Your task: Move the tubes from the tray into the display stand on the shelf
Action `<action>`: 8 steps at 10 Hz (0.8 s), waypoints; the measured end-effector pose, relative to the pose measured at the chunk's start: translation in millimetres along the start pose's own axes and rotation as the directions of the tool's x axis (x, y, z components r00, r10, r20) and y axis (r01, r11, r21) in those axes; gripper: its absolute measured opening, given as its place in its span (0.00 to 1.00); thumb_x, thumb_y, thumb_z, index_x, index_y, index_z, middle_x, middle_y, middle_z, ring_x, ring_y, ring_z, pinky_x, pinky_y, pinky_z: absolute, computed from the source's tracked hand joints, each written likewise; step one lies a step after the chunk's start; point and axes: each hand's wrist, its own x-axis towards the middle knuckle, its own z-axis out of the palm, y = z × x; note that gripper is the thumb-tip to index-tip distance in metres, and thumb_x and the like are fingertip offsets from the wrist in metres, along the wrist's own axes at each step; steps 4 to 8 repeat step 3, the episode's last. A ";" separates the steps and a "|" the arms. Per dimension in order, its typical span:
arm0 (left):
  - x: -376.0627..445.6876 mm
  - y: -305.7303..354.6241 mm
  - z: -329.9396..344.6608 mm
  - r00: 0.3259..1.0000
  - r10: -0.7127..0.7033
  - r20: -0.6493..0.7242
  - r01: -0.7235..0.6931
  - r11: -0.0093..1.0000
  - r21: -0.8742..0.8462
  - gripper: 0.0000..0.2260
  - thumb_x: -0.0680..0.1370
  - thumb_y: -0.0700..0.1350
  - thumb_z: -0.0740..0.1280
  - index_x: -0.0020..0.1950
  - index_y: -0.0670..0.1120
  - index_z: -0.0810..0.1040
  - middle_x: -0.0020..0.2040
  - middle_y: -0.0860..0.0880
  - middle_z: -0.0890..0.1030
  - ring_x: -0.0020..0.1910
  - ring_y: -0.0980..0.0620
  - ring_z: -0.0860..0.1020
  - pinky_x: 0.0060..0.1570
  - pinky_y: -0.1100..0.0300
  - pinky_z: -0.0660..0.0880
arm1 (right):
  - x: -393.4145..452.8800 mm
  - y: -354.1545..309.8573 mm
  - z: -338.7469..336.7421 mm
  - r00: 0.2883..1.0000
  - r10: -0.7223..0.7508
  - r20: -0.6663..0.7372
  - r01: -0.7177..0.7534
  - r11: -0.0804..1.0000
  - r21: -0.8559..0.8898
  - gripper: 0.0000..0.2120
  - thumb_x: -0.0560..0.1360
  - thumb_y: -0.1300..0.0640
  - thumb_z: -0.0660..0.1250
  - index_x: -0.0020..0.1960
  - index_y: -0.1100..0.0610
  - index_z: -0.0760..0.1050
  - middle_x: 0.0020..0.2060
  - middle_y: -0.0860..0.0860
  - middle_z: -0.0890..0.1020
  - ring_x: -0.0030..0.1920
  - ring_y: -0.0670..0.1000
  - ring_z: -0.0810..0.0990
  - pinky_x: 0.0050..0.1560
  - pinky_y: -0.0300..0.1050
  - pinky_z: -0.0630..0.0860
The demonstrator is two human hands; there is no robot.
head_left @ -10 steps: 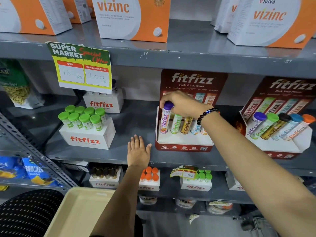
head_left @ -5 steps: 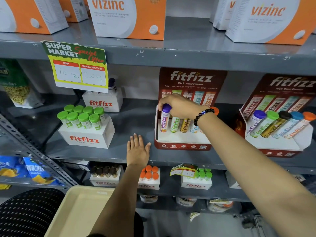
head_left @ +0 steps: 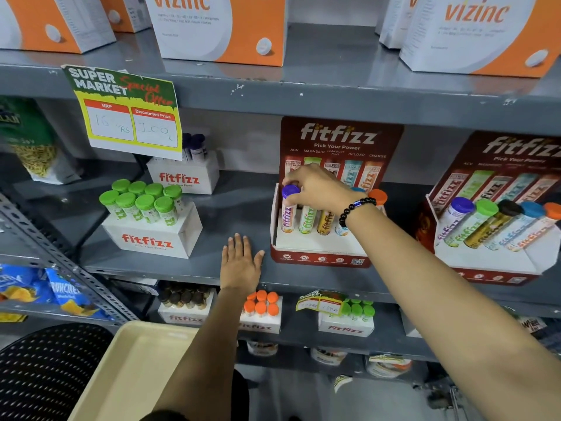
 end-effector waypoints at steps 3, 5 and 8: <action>-5.5 0.6 -19.5 0.994 -0.002 0.106 0.017 0.990 -0.141 0.29 0.81 0.58 0.43 0.75 0.42 0.44 0.77 0.42 0.44 0.76 0.45 0.42 0.74 0.52 0.41 | -9.9 3.7 5.5 0.999 -0.016 -0.052 0.020 0.998 0.064 0.30 0.69 0.51 0.72 0.68 0.53 0.67 0.66 0.55 0.72 0.62 0.55 0.73 0.53 0.44 0.69; -5.5 0.6 -19.5 0.994 -0.002 0.106 0.017 0.990 -0.141 0.29 0.81 0.58 0.43 0.75 0.42 0.44 0.77 0.42 0.44 0.76 0.45 0.42 0.74 0.52 0.41 | -9.9 3.7 5.5 0.999 -0.016 -0.052 0.020 0.998 0.064 0.30 0.69 0.51 0.72 0.68 0.53 0.67 0.66 0.55 0.72 0.62 0.55 0.73 0.53 0.44 0.69; -5.5 0.6 -19.5 0.994 -0.002 0.106 0.017 0.990 -0.141 0.29 0.81 0.58 0.43 0.75 0.42 0.44 0.77 0.42 0.44 0.76 0.45 0.42 0.74 0.52 0.41 | -9.9 3.7 5.5 0.999 -0.016 -0.052 0.020 0.998 0.064 0.30 0.69 0.51 0.72 0.68 0.53 0.67 0.66 0.55 0.72 0.62 0.55 0.73 0.53 0.44 0.69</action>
